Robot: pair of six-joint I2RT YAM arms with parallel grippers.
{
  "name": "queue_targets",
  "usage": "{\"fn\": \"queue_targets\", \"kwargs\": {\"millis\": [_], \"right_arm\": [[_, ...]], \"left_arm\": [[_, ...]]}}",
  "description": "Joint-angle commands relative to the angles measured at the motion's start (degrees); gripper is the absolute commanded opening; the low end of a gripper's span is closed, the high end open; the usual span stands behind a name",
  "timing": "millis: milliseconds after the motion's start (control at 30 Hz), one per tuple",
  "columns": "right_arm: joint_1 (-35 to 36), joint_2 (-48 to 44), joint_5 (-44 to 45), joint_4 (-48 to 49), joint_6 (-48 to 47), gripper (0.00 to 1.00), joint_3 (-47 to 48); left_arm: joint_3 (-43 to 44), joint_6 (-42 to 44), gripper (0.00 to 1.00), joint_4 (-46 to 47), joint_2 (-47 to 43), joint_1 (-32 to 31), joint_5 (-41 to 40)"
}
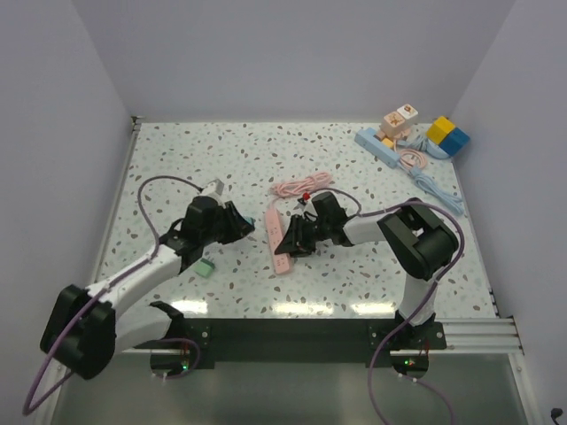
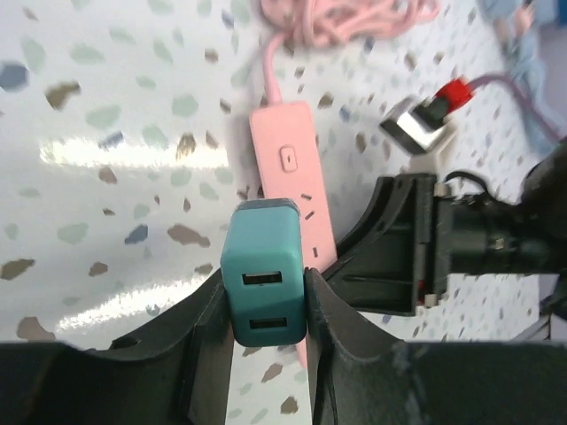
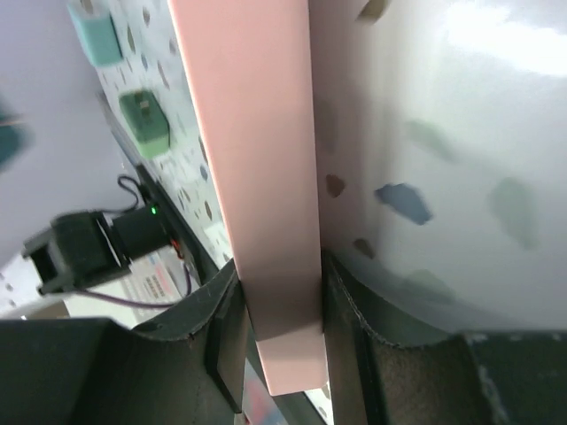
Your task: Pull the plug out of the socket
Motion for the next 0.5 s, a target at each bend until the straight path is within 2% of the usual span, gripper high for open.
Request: {"fn": "queue_targets", "kwargs": {"millis": [0, 33, 233, 333, 433, 467], "right_arm": [[-3.8, 6.0, 20.4, -17.6, 2.1, 0.00, -4.4], [-3.8, 6.0, 20.6, -17.8, 2.2, 0.00, -4.1], [-3.8, 5.3, 19.8, -18.5, 0.7, 0.00, -2.6], [-3.8, 4.7, 19.4, -19.0, -0.2, 0.00, -2.0], [-3.9, 4.2, 19.2, -19.6, -1.7, 0.00, -1.5], [-3.8, 4.2, 18.8, -19.8, -2.0, 0.00, -1.2]], "left_arm": [[0.3, -1.3, 0.00, -5.2, -10.3, 1.4, -7.4], [0.7, -3.8, 0.00, -12.5, -11.8, 1.4, -9.7], [-2.3, -7.8, 0.00, -28.3, -20.5, 2.0, -21.2], [-4.3, -9.5, 0.00, -32.4, -20.8, 3.7, -24.4], [-5.8, -10.1, 0.00, -31.2, -20.7, 4.2, -24.9], [-5.9, -10.4, 0.03, -31.0, -20.2, 4.2, -25.0]]}}
